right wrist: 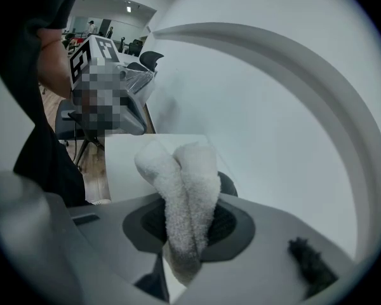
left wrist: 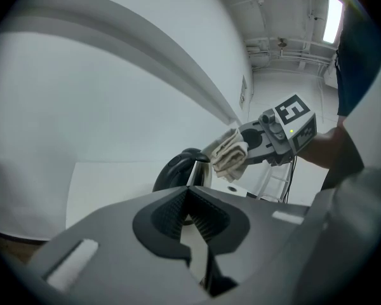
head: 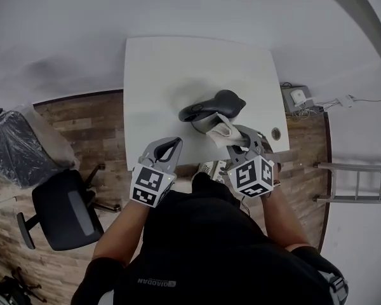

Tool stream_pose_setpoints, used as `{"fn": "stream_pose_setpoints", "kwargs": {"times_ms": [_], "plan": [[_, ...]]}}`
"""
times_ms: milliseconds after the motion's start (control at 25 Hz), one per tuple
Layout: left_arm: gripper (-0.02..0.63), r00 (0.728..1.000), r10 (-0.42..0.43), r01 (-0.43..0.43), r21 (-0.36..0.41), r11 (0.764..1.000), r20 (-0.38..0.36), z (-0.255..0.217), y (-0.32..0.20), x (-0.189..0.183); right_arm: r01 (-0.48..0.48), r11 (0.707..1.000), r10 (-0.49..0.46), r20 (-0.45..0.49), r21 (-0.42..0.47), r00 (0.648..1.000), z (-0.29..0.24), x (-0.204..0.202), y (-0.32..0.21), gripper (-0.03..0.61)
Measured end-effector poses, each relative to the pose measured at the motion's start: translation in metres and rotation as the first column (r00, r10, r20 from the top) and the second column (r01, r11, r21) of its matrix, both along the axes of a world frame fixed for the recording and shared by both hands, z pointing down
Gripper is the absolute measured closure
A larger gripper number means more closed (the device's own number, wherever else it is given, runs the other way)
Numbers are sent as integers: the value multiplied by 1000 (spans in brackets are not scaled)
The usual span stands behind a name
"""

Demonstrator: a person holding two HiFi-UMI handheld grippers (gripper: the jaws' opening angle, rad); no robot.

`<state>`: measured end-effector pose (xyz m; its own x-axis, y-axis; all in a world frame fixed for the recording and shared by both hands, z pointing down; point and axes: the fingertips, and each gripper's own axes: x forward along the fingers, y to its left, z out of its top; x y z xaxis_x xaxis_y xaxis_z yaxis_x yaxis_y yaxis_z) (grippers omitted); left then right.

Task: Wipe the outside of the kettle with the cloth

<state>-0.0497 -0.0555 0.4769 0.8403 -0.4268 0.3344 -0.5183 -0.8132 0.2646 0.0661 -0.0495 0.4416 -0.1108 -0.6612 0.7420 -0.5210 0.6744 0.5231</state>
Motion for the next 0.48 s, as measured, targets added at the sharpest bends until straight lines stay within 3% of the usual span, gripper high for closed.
{"fn": "stream_pose_setpoints", "kwargs": {"times_ms": [480], "plan": [[607,1000,2,-1,-35,999,17,22,-4,-3,15,997,-14,20,-76,1000,41,-18,-2,485]]}}
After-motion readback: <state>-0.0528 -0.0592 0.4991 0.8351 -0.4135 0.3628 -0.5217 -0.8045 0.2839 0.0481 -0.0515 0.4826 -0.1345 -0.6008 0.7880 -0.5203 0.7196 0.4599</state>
